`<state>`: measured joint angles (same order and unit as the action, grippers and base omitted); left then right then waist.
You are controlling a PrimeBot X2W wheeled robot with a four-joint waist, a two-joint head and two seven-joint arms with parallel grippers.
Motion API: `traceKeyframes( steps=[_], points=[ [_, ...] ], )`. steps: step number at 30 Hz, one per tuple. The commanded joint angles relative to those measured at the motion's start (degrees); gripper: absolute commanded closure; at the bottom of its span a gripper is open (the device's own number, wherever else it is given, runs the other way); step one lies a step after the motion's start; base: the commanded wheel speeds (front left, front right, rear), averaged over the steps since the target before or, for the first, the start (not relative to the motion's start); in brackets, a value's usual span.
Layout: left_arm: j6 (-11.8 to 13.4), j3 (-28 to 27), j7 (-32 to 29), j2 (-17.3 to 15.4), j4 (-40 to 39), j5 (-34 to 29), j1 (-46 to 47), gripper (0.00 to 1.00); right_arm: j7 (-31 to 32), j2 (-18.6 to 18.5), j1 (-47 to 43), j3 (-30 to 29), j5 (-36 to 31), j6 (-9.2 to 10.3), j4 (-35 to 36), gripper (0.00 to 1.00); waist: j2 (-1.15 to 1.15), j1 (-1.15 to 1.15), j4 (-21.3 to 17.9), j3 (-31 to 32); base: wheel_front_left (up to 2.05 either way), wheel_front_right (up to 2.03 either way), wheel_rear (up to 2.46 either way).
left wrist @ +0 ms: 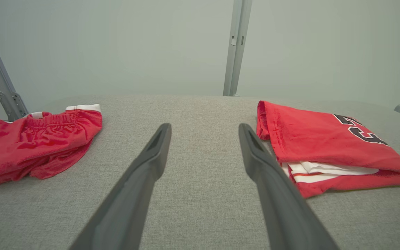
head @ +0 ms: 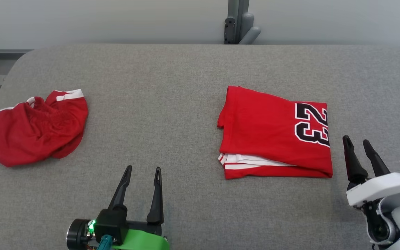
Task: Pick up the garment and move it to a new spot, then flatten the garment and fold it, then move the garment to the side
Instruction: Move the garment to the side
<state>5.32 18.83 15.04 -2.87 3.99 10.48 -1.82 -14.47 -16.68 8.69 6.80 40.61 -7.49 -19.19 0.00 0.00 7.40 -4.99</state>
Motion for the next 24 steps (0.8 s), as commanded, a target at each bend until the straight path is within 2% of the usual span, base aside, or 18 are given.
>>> traceKeyframes(
  steps=[1,6,12,15,21,22,23,24],
  points=[
    [0.3,0.2,0.1,-0.1,-0.1,0.1,1.4,0.00,1.3,-1.7,2.0,1.1,3.5,0.01,-1.0,0.00,0.00,0.00,1.7,-3.3,0.00,0.00,0.00],
    [0.4,1.1,0.1,-0.1,0.0,0.4,3.5,0.00,10.6,-7.0,8.0,4.6,21.2,0.00,-3.2,0.00,0.00,0.00,2.5,-6.4,0.00,0.00,0.00],
    [0.4,2.1,0.1,-0.1,0.1,0.6,6.0,0.00,18.9,-10.6,12.0,4.8,35.6,0.00,-4.9,0.00,0.00,0.00,3.4,-9.7,0.00,0.00,0.00],
    [0.4,2.4,0.1,-0.1,0.3,0.7,6.8,0.00,22.5,-12.0,13.1,5.3,39.3,0.00,-5.7,0.00,0.00,0.00,3.6,-10.8,0.00,0.00,0.00],
    [0.8,3.1,0.1,-0.1,0.1,1.1,7.9,0.00,25.2,-12.6,14.0,6.2,43.2,0.00,-6.4,0.00,0.00,0.00,3.7,-12.3,0.00,0.00,0.00],
    [0.8,3.2,0.1,-0.1,0.1,1.1,8.1,0.00,25.7,-12.5,14.1,6.4,43.8,0.00,-6.2,0.15,0.00,0.00,3.6,-12.4,0.00,0.00,0.00],
    [0.8,3.3,0.1,-0.1,0.1,1.0,8.2,0.00,26.0,-12.5,14.1,6.5,44.2,0.01,-6.1,0.53,0.00,0.00,3.5,-12.6,0.00,0.00,0.00],
    [0.8,3.3,0.1,-0.1,0.2,0.9,8.5,0.00,26.2,-12.6,14.2,6.7,44.5,0.01,-5.9,0.61,0.00,0.00,3.3,-12.7,0.00,0.00,0.00]
  ],
)
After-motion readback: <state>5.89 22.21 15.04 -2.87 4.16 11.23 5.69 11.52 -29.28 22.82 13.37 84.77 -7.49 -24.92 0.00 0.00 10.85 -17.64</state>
